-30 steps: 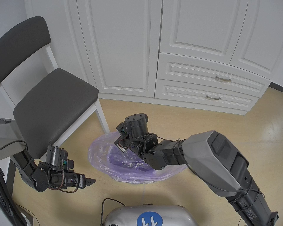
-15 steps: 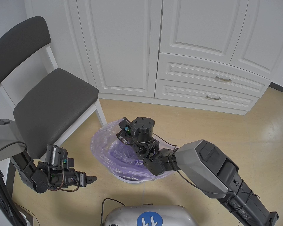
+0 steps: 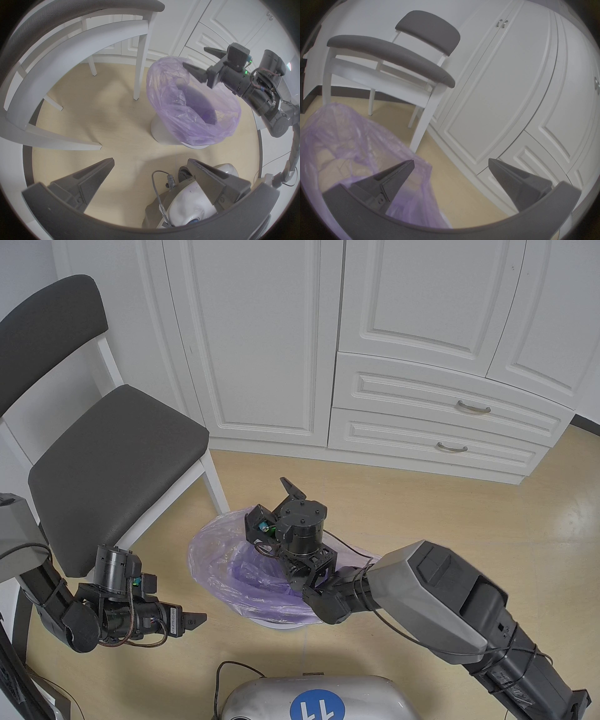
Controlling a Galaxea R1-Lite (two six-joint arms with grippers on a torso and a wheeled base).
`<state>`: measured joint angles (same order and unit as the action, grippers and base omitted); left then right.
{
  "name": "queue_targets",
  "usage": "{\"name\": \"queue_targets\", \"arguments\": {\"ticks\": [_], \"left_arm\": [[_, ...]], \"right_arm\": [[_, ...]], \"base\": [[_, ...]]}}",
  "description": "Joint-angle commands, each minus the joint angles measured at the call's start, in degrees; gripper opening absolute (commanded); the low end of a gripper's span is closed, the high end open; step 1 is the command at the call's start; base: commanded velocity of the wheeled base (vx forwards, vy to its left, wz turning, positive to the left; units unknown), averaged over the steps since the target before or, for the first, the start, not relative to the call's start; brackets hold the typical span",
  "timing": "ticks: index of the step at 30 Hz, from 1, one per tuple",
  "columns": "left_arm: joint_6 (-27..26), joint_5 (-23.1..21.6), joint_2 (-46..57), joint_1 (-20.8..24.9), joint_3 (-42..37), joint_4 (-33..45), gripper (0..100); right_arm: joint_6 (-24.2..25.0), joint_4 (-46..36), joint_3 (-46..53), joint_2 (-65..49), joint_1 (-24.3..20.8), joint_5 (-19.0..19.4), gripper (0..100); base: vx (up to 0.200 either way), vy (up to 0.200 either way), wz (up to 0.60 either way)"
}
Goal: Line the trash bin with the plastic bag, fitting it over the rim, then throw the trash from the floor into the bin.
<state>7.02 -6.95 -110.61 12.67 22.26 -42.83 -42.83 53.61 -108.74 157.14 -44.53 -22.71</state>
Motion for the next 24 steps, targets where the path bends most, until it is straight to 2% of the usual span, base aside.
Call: {"name": "queue_targets", "arguments": {"ticks": [1,3,4,5,8,10,12,16,24], "left_arm": [[0.01,-0.35,2.59,0.17,-0.73,0.02,100],[0.01,-0.26,2.5,0.34,-0.64,0.02,100],[0.01,-0.26,2.5,0.34,-0.64,0.02,100],[0.1,-0.26,2.5,0.34,-0.73,0.02,100],[0.01,-0.26,2.5,0.52,-1.08,0.02,100],[-0.08,-0.26,2.59,1.13,-1.43,0.02,100],[-0.08,-0.26,2.68,1.31,-1.52,0.02,100],[-0.34,-0.35,3.12,1.4,-1.87,0.02,100],[-0.08,-0.35,2.32,1.75,-1.78,0.02,100]], "right_arm": [[7.58,-8.53,16.19,-16.07,-1.08,-0.14,100],[14.35,-15.65,17.16,-20.82,-0.64,-0.49,100],[14.35,-15.65,17.16,-20.82,-0.64,-0.49,100],[16.63,-19.34,17.69,-23.37,-0.2,-0.58,100],[18.22,-23.82,19.0,-26.18,0.59,-0.58,100],[19.1,-31.55,22.7,-29.87,1.55,-0.58,100],[19.8,-35.95,24.45,-31.1,2.17,-0.49,100],[20.41,-38.41,26.21,-29.52,3.84,-0.49,100],[20.59,-38.32,25.33,-21.87,5.33,-0.58,100]], "base": [[0.0,0.0,0.0],[0.0,0.0,0.0],[0.0,0.0,0.0],[0.0,0.0,0.0],[0.0,0.0,0.0],[0.0,0.0,0.0],[0.0,0.0,0.0],[0.0,0.0,0.0],[0.0,0.0,0.0]]}}
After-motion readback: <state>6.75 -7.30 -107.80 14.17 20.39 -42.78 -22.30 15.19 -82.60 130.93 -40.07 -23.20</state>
